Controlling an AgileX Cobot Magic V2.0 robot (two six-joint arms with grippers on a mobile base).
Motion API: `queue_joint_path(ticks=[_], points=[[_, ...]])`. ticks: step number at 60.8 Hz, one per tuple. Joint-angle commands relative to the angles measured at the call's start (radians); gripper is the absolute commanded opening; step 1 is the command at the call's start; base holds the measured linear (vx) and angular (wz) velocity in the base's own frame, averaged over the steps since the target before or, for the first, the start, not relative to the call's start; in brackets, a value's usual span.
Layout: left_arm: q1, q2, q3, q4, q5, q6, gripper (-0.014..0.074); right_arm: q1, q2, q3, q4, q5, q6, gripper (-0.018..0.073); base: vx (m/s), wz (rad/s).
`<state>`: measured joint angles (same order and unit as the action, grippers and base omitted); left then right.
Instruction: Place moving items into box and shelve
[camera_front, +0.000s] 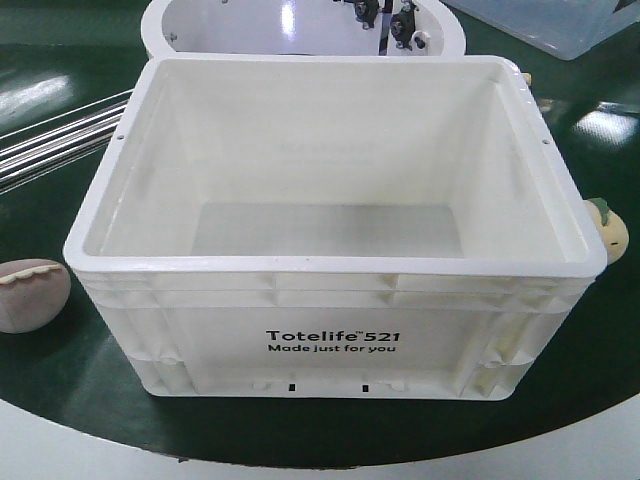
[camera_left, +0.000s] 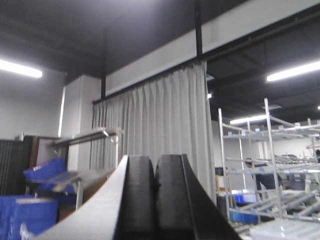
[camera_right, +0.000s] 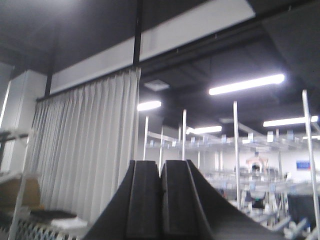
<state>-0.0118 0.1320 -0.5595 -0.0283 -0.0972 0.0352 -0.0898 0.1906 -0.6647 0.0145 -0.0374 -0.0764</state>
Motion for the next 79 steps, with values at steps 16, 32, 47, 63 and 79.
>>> queue_joint_path(ticks=[16, 32, 47, 63, 79], points=[[0.001, 0.459, -0.328, -0.004, -0.049, 0.009, -0.0006, 0.002, 0.482, -0.336, -0.015, -0.083, -0.014, -0.0006, 0.0, 0.0], [0.001, 0.649, -0.32, -0.004, 0.087, -0.014, 0.0011, 0.002, 0.711, -0.336, -0.001, 0.09, -0.006, 0.001, 0.0, 0.0], [0.001, 0.74, -0.32, -0.004, 0.154, -0.018, 0.0221, 0.002, 0.761, -0.336, -0.015, 0.176, -0.012, 0.0193, 0.0, 0.0], [0.001, 0.751, -0.32, -0.004, 0.137, -0.018, 0.0461, 0.002, 0.762, -0.336, -0.008, 0.216, -0.012, 0.0575, 0.0, 0.0], [0.001, 0.748, -0.321, -0.004, 0.109, -0.022, 0.0469, 0.002, 0.761, -0.339, 0.027, 0.315, -0.009, 0.0617, 0.0, 0.0]])
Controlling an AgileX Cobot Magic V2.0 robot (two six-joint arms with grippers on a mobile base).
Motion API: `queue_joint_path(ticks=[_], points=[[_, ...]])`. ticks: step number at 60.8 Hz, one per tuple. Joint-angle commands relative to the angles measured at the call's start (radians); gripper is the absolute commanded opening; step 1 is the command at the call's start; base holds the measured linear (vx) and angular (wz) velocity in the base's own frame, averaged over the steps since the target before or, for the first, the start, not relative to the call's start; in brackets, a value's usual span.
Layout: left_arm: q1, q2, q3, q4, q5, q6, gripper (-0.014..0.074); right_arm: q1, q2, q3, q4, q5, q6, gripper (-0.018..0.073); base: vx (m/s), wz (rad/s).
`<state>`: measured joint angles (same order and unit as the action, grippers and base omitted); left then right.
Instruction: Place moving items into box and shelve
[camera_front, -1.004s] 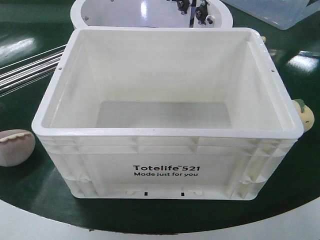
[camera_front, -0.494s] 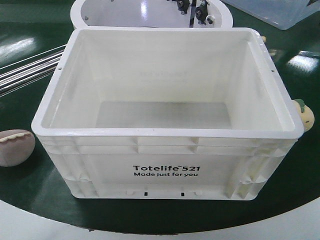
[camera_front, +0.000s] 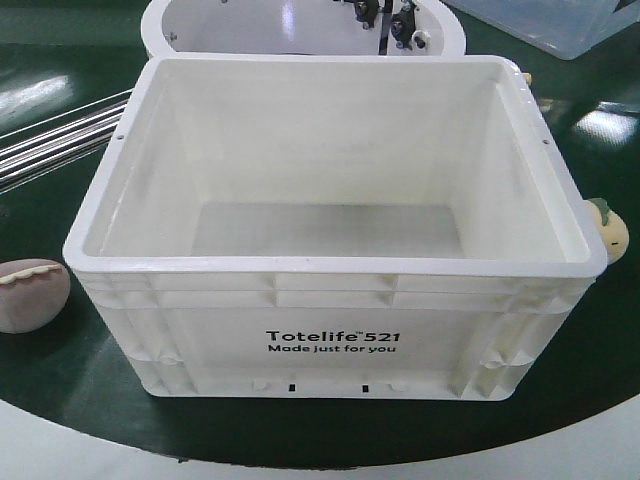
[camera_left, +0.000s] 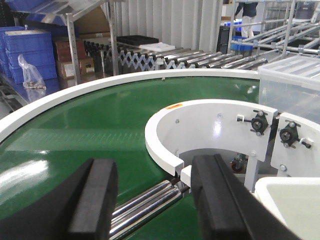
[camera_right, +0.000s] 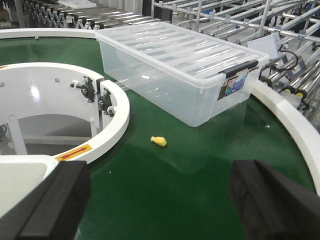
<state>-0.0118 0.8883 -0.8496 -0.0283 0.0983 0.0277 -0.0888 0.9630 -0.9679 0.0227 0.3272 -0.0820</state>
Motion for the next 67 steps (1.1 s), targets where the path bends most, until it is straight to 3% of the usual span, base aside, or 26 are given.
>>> queue_joint_path(ticks=[1, 11, 19, 27, 32, 40, 48, 56, 67], points=[[0.001, -0.008, -0.033, -0.004, -0.07, -0.02, 0.0469, 0.001, -0.012, -0.037, 0.023, -0.045, -0.003, 0.061, 0.0, 0.0], [0.002, 0.01, -0.115, -0.004, 0.209, -0.128, 0.0469, -0.036, 0.002, -0.095, 0.04, 0.074, 0.024, 0.0571, 0.0, 0.0], [0.002, 0.078, -0.249, 0.035, 0.405, -0.146, 0.0469, -0.104, 0.088, -0.215, 0.034, 0.25, 0.009, 0.0571, 0.0, 0.0], [0.002, 0.203, -0.348, 0.132, 0.471, -0.155, 0.0469, -0.148, 0.228, -0.302, 0.032, 0.428, -0.043, 0.0571, 0.0, 0.0], [0.002, 0.288, -0.39, 0.181, 0.511, -0.222, 0.0469, -0.155, 0.319, -0.318, 0.032, 0.502, -0.06, 0.0571, 0.0, 0.0], [0.002, 0.402, -0.407, 0.179, 0.612, -0.308, 0.0469, -0.155, 0.44, -0.318, 0.035, 0.571, -0.063, 0.0571, 0.0, 0.0], [0.002, 0.495, -0.407, 0.121, 0.704, -0.294, 0.0469, -0.155, 0.538, -0.314, 0.045, 0.575, -0.064, 0.0571, 0.0, 0.0], [0.002, 0.555, -0.407, 0.074, 0.73, -0.229, 0.0469, -0.155, 0.616, -0.314, 0.088, 0.564, -0.068, 0.0571, 0.0, 0.0], [0.002, 0.613, -0.406, 0.074, 0.75, -0.198, 0.0469, -0.155, 0.698, -0.314, 0.176, 0.553, -0.124, 0.0571, 0.0, 0.0]])
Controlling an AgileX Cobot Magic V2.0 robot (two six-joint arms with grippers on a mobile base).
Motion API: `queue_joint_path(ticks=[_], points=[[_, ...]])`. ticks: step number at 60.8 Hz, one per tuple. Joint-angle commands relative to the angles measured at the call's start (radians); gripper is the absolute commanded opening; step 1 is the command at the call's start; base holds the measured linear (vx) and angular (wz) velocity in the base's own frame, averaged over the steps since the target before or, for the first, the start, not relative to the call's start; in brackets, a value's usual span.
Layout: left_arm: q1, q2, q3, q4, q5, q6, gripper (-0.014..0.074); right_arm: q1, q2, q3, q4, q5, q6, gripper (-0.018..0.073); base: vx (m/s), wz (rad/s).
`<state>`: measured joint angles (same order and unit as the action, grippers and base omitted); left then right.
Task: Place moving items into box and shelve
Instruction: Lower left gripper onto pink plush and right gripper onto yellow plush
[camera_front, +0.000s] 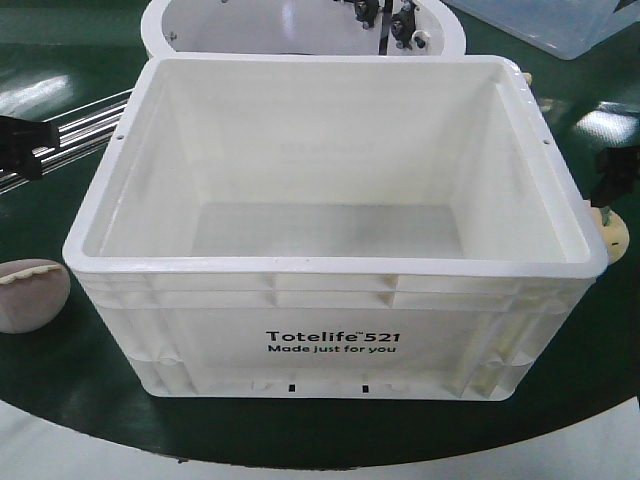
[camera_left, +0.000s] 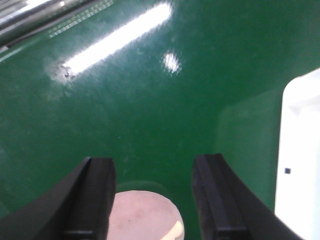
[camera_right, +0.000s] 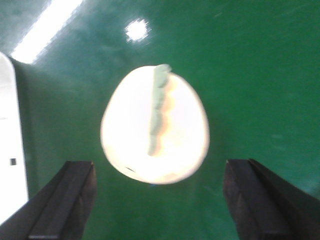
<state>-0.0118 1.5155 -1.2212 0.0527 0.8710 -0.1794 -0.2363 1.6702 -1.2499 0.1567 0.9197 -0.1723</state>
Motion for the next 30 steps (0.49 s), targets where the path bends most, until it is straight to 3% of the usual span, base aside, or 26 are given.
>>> queue_joint_path(ticks=[1, 30], points=[[0.002, -0.007, -0.034, -0.007, -0.02, 0.008, 0.0469, -0.008, 0.0, -0.033, 0.042, -0.041, -0.037, 0.0571, 0.0, 0.0], [0.002, 0.103, 0.016, -0.01, -0.044, 0.006, 0.0469, -0.008, 0.155, -0.033, 0.038, -0.105, -0.037, 0.0571, 0.0, 0.0]])
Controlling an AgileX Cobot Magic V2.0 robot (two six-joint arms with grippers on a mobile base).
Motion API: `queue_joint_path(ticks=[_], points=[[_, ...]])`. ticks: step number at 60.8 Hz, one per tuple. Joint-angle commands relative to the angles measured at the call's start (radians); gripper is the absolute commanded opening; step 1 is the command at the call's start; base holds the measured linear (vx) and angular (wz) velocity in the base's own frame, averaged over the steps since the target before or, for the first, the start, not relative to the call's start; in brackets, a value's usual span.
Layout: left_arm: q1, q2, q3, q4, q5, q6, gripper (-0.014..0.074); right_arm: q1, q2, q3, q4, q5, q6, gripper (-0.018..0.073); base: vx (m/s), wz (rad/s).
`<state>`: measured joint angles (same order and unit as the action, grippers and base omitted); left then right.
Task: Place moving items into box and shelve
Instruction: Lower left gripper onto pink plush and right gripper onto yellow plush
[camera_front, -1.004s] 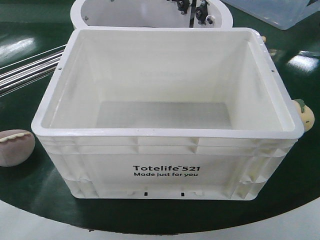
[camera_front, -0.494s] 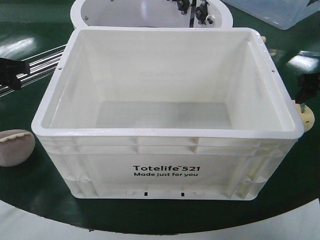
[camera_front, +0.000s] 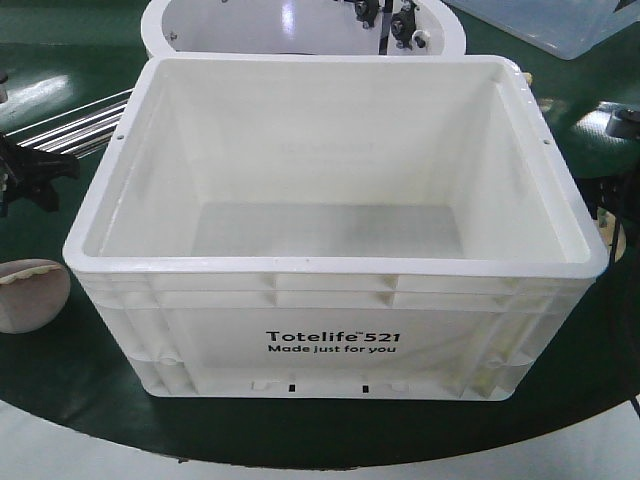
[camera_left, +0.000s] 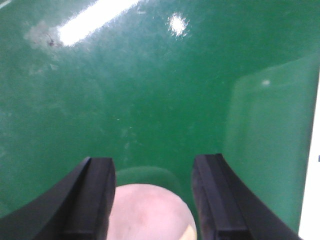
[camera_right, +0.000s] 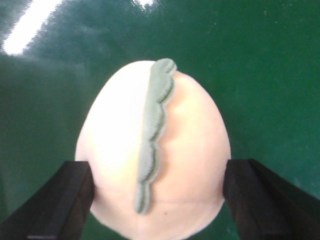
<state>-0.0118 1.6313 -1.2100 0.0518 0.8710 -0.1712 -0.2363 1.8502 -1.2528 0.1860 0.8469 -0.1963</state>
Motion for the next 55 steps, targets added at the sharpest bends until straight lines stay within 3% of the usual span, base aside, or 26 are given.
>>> queue_joint_path(ticks=[1, 13, 24, 35, 42, 55], points=[[0.002, -0.008, 0.016, -0.016, -0.04, -0.003, 0.0469, -0.008, -0.022, -0.03, 0.008, -0.032, -0.013, 0.0571, 0.0, 0.0], [0.002, -0.008, 0.058, -0.052, 0.113, 0.054, 0.0469, -0.008, -0.003, -0.03, 0.006, -0.05, -0.014, 0.0571, 0.0, 0.0], [0.002, -0.096, -0.029, -0.032, 0.129, 0.046, 0.0469, -0.008, -0.003, -0.03, 0.007, -0.07, -0.014, 0.0571, 0.0, 0.0], [0.002, -0.161, -0.088, -0.009, 0.234, 0.089, 0.0469, -0.008, -0.003, -0.03, 0.008, -0.072, -0.014, 0.0571, 0.0, 0.0], [0.002, -0.15, -0.087, 0.029, 0.239, 0.087, 0.0469, -0.008, -0.003, -0.03, 0.009, -0.075, -0.014, 0.0571, 0.0, 0.0], [0.002, -0.073, -0.087, -0.008, 0.325, 0.089, 0.0469, -0.008, -0.003, -0.03, 0.012, -0.093, -0.014, 0.0571, 0.0, 0.0]])
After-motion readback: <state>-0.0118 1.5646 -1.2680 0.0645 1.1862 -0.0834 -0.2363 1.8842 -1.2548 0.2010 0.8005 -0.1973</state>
